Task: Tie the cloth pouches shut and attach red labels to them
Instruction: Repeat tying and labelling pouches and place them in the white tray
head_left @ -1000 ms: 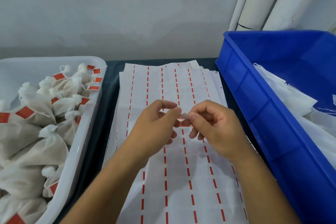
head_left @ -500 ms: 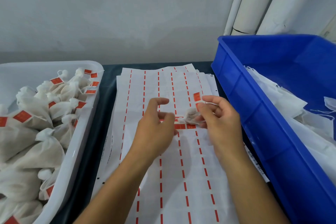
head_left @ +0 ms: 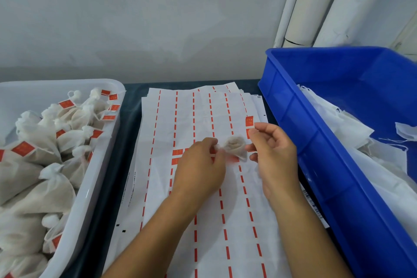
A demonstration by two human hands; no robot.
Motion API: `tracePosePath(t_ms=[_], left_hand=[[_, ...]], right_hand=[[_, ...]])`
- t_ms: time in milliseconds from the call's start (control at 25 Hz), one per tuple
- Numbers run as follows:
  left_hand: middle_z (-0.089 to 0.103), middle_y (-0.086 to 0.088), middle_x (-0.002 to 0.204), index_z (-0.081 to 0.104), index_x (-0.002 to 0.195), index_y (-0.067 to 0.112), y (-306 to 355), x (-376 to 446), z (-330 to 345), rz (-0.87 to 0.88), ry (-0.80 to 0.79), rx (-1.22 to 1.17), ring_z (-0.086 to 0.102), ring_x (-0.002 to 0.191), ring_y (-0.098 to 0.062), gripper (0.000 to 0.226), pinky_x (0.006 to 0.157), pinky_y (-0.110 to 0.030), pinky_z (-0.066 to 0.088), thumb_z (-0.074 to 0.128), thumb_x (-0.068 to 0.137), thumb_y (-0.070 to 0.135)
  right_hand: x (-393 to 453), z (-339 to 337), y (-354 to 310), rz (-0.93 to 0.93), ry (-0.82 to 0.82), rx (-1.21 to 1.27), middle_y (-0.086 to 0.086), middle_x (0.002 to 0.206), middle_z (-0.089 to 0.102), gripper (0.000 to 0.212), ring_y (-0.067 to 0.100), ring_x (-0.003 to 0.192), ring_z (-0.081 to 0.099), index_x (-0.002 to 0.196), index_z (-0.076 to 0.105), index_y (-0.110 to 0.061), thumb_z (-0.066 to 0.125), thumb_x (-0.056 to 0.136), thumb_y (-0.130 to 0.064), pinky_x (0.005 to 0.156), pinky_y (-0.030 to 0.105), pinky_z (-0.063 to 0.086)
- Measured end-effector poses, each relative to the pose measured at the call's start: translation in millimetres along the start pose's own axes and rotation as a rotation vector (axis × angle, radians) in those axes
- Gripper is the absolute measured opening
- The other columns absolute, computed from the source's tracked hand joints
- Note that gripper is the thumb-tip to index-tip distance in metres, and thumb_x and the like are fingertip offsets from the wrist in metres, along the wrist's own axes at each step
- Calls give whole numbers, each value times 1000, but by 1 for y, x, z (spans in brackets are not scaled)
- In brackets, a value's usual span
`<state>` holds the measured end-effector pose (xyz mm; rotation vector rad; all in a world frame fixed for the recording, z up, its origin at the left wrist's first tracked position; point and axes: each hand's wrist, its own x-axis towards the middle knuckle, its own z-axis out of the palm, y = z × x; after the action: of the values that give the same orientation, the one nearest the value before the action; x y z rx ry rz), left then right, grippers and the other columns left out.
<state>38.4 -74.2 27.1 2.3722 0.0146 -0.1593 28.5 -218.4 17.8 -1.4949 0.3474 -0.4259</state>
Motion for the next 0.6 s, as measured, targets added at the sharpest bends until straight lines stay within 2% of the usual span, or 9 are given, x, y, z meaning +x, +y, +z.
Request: tracePosePath(t_ms=[240, 280, 400, 440, 480, 600], left_hand=[[60, 15, 143, 59, 138, 39, -10, 1, -1, 134, 218, -89, 59, 125, -9, 37, 107, -36, 51, 56, 101, 43], [60, 16, 141, 61, 136, 40, -11, 0, -2, 163, 272, -101, 58, 123, -6, 37, 105, -32, 51, 58, 100, 44], [62, 27, 126, 67, 127, 40, -11, -7, -10, 210, 407, -201, 56, 100, 16, 30, 87, -3, 42, 61, 97, 42], [62, 30, 121, 69, 122, 41, -10, -9, -13, 210, 416, -279, 57, 97, 19, 26, 78, 3, 43, 62, 98, 38], [65, 30, 118, 70, 118, 41, -11, -11, -17, 214, 409, -363, 60, 99, 19, 23, 76, 4, 44, 64, 98, 32], [72, 30, 105, 71, 109, 40, -17, -16, -29, 251, 314, -490, 67, 102, 8, 29, 81, -3, 49, 62, 100, 14]], right_hand=[[-3, 3, -4, -18, -58, -53, -24, 96, 74, 10, 6, 81, 74, 96, 71, -42, 70, 96, -32, 58, 13, 55], [-4, 4, -5, -18, -75, -61, -24, 98, 74, 11, 5, 83, 75, 96, 71, -44, 69, 97, -33, 60, 14, 56], [-8, 6, -9, -15, -130, -64, -21, 100, 75, 12, 7, 84, 75, 96, 70, -48, 69, 97, -36, 62, 16, 57], [-9, 6, -10, -18, -142, -69, -21, 100, 75, 12, 7, 84, 75, 96, 70, -48, 68, 97, -36, 62, 16, 58], [-10, 7, -11, -21, -151, -76, -20, 100, 75, 12, 8, 84, 75, 95, 70, -48, 68, 97, -36, 62, 16, 58], [-14, 9, -13, -28, -191, -79, -17, 97, 76, 9, 11, 84, 75, 96, 73, -39, 68, 98, -32, 63, 18, 58]])
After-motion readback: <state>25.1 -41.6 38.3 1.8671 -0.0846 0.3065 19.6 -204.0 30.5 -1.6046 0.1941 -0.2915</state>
